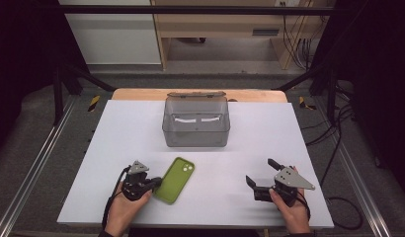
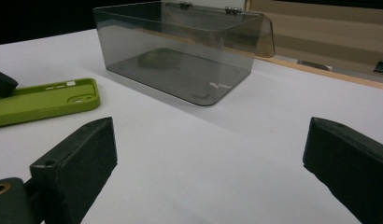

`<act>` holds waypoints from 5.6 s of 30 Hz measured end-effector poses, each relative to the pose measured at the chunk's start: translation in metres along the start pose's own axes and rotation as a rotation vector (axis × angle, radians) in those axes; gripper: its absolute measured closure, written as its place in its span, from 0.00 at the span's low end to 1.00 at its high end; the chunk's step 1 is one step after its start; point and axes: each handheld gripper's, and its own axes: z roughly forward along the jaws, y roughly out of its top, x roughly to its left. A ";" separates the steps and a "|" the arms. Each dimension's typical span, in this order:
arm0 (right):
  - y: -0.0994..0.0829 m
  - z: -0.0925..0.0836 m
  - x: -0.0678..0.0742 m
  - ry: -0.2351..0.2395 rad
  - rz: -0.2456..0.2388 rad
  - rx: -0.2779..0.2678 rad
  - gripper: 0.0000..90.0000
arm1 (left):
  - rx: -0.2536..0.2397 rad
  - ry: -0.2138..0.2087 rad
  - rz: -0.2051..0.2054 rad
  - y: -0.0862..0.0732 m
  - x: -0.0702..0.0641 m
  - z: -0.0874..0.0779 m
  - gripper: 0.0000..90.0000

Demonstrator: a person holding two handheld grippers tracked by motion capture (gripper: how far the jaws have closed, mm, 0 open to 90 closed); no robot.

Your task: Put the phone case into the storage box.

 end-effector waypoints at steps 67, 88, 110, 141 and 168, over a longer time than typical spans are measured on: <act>0.080 0.117 0.135 0.479 0.355 0.159 0.35 | -0.535 0.040 0.052 0.001 -0.003 -0.048 0.98; 0.090 0.121 0.138 0.535 0.407 0.137 0.59 | -0.588 0.068 0.070 0.001 -0.008 -0.052 0.98; 0.090 0.127 0.135 0.528 0.439 0.130 0.68 | -0.594 0.059 0.075 0.000 -0.009 -0.051 0.98; 0.092 0.134 0.138 0.557 0.460 0.120 0.83 | -0.568 0.064 0.074 -0.001 -0.011 -0.045 0.98; 0.092 0.133 0.137 0.517 0.440 0.119 0.85 | -0.558 0.041 0.067 -0.001 -0.012 -0.042 0.98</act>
